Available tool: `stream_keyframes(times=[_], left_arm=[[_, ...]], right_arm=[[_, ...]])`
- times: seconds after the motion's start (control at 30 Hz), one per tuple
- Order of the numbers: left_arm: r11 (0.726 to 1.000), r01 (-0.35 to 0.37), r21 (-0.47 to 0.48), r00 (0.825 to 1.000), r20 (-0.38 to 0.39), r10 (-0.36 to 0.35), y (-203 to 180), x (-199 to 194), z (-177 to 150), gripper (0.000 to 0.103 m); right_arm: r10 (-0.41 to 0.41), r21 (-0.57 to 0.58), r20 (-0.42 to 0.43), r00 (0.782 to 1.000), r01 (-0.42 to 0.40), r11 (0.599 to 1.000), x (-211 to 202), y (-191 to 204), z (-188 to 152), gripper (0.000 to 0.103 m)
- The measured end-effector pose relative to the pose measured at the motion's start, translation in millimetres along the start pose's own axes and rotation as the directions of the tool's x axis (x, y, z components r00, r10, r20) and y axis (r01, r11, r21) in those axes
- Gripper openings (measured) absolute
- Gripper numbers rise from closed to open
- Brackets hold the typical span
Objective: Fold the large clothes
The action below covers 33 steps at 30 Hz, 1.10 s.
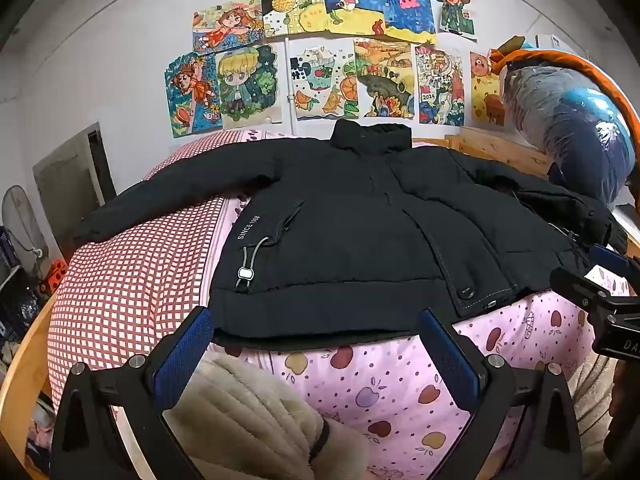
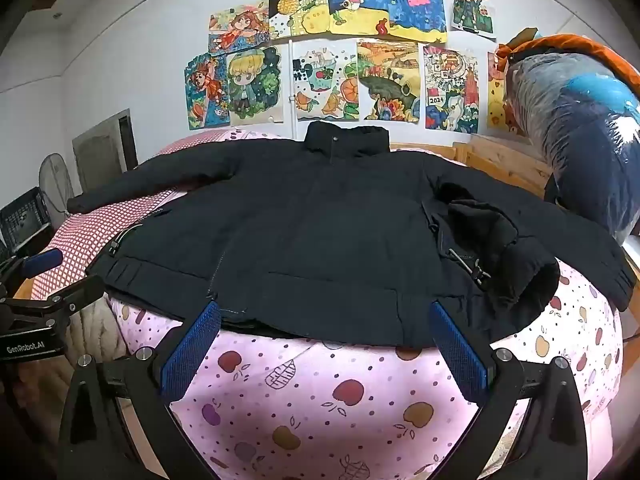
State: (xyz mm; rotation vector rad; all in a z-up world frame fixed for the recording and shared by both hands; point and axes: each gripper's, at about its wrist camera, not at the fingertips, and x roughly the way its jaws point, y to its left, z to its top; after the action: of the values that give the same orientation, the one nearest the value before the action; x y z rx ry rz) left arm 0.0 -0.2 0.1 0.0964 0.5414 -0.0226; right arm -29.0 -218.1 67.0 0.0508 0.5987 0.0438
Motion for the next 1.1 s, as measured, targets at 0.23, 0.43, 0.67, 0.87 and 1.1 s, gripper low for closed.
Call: stream_keyframes(times=[0.23, 0.43, 0.67, 0.87, 1.1], left_arm=[[1.000, 0.006, -0.010, 1.000, 0.004, -0.006, -1, 2, 0, 0.103], [1.000, 0.004, -0.027, 1.000, 0.002, -0.004, 2, 5, -4, 0.103], [0.999, 0.007, -0.038, 1.000, 0.001, -0.007, 9, 3, -1, 0.103], [0.999, 0.011, -0.035, 1.000, -0.001, -0.011, 10, 5, 0, 0.103], [0.999, 0.012, -0.036, 1.000, 0.000, -0.012, 8, 3, -1, 0.103]], right_arm=[[-0.004, -0.003, 0.002, 1.000, 0.004, 1.000, 1, 1, -1, 0.102], [-0.002, 0.001, 0.002, 1.000, 0.002, 1.000, 2, -1, -2, 0.102], [-0.003, 0.000, 0.000, 1.000, 0.003, 1.000, 4, -2, -4, 0.102], [0.000, 0.000, -0.003, 1.000, 0.000, 1.000, 7, -2, -8, 0.102], [0.000, 0.001, -0.003, 1.000, 0.000, 1.000, 7, -3, -10, 0.102]])
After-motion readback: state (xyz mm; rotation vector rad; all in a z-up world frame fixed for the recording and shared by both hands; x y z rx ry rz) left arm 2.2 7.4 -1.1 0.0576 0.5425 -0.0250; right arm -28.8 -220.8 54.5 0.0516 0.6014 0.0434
